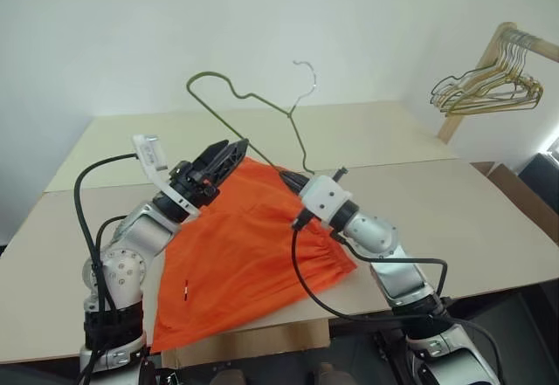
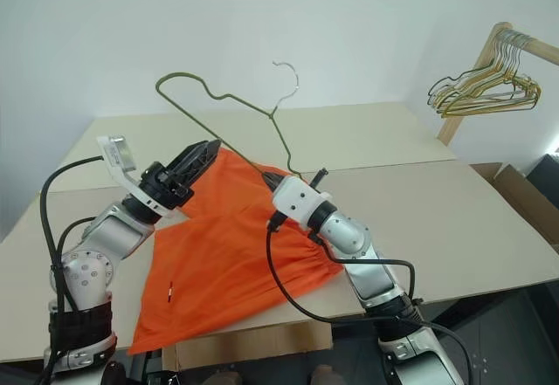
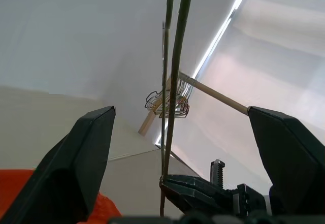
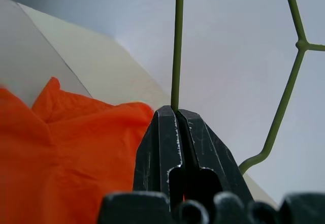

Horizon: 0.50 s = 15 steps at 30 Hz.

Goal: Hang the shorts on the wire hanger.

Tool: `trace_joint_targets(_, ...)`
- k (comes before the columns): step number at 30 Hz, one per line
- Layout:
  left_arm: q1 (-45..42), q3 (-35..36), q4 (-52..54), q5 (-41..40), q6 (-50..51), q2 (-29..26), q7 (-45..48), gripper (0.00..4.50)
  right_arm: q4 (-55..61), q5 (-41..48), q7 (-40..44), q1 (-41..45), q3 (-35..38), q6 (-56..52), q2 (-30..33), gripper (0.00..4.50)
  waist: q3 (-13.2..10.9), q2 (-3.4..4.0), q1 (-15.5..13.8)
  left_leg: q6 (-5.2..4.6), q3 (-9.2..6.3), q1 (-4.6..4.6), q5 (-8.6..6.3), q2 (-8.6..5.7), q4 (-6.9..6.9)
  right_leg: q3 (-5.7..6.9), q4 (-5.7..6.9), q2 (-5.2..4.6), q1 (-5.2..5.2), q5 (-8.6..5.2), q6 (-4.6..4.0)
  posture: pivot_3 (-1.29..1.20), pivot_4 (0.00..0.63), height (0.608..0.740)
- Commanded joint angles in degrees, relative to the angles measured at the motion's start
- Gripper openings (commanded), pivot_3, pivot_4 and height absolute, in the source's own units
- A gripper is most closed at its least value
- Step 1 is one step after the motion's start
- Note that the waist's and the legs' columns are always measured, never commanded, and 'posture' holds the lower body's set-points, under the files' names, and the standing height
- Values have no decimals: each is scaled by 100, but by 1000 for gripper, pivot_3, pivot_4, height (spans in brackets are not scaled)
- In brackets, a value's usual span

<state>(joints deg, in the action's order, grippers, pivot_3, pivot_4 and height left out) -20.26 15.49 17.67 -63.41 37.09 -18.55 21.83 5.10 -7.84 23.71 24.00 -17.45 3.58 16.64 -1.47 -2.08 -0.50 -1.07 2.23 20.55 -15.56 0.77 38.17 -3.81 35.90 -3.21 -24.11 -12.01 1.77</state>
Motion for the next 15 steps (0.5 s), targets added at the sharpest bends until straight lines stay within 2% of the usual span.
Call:
trace_joint_targets(1,-211,5,140,160,-250,105,-172,4500,279,-24,69,21,16,208,-16,18,0,0,-20,0,0,0,0,0,0,0,-1,0,0,0,0,113,0,740)
trace_joint_targets(2,-230,13,118,179,-287,131,-173,4500,282,-28,79,15,12,193,-20,18,0,0,-23,0,0,1,0,0,0,0,-2,0,0,0,0,108,0,740)
trace_joint_targets(5,-258,-11,98,287,-324,136,-246,3860,229,-111,30,-9,33,160,-48,0,0,0,-23,0,0,3,0,0,0,0,-3,-1,-1,0,0,106,0,740)
trace_joint_targets(15,-228,-35,57,453,-428,242,-158,560,223,-228,86,-3,34,50,-90,0,0,0,-19,0,0,1,0,0,0,0,-2,0,0,0,0,103,0,740)
